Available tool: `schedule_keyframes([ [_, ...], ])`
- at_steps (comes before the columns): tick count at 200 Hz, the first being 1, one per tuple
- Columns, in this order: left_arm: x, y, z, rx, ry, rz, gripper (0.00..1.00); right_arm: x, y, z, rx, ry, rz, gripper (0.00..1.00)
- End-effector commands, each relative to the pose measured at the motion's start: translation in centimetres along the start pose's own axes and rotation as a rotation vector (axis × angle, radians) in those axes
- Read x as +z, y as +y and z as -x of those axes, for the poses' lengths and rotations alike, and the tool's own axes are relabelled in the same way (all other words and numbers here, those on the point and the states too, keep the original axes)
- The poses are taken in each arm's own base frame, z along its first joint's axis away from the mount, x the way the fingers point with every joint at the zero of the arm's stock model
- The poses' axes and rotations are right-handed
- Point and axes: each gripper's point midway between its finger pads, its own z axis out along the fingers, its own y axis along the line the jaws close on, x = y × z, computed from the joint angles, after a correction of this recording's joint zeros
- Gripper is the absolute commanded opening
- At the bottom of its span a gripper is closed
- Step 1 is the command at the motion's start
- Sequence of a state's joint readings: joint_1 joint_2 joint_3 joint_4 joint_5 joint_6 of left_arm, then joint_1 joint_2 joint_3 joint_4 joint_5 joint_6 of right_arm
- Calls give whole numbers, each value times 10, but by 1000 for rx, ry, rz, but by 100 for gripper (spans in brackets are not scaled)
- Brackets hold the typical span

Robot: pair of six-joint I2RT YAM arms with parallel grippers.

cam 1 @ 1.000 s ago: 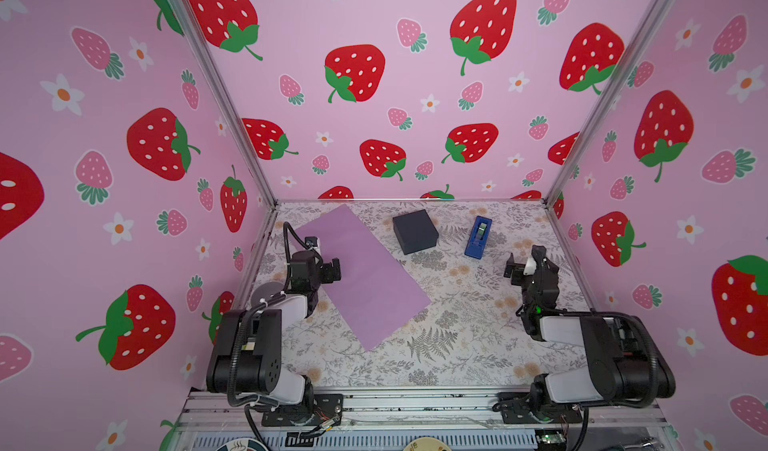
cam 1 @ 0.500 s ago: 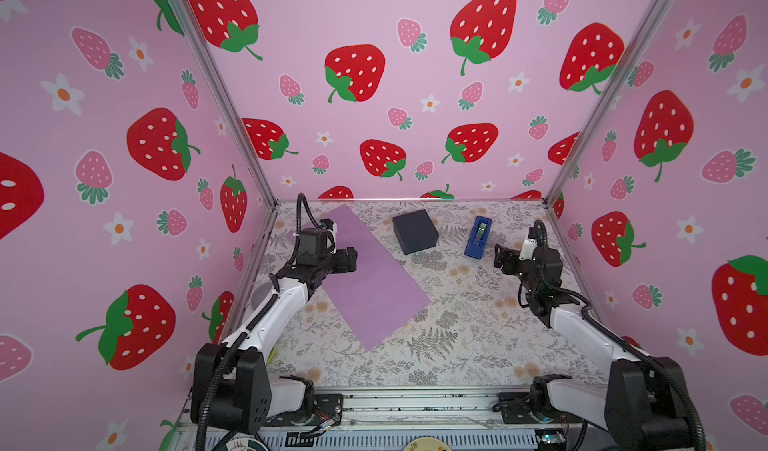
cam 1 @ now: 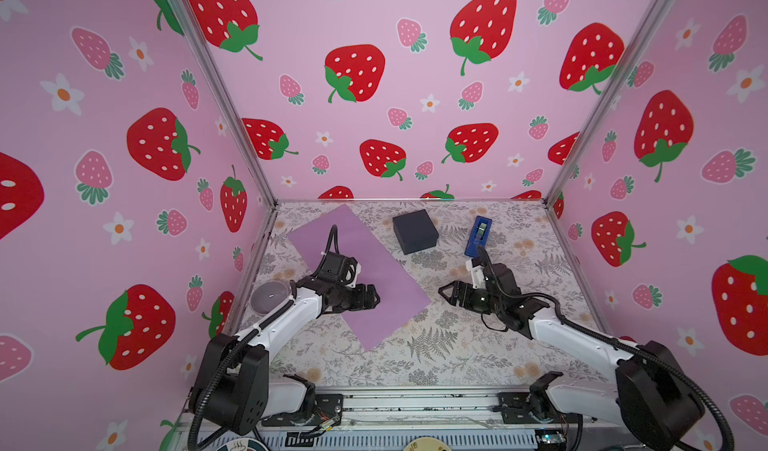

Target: Wrap the gift box in paper

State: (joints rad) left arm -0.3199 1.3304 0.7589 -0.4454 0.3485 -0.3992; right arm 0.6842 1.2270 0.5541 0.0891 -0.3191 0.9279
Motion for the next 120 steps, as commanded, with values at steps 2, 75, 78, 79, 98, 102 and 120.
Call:
schedule_keyframes([
  [2, 8, 0, -9, -71, 38, -24, 91, 16, 8, -23, 192, 26, -14, 86],
  [75, 23, 23, -31, -147, 122, 66, 91, 69, 30, -69, 367, 84, -80, 93],
  [78, 23, 24, -31, -147, 124, 69, 91, 70, 31, -70, 368, 86, -82, 93],
  [79, 23, 24, -31, -147, 124, 69, 91, 71, 31, -70, 369, 88, -85, 93],
  [98, 25, 26, -33, -157, 142, 82, 90, 83, 31, -77, 380, 108, -107, 93],
  [102, 26, 27, -33, -159, 147, 85, 90, 85, 31, -77, 383, 109, -110, 92],
  [120, 28, 29, -36, -165, 165, 91, 90, 92, 27, -82, 406, 119, -142, 92],
])
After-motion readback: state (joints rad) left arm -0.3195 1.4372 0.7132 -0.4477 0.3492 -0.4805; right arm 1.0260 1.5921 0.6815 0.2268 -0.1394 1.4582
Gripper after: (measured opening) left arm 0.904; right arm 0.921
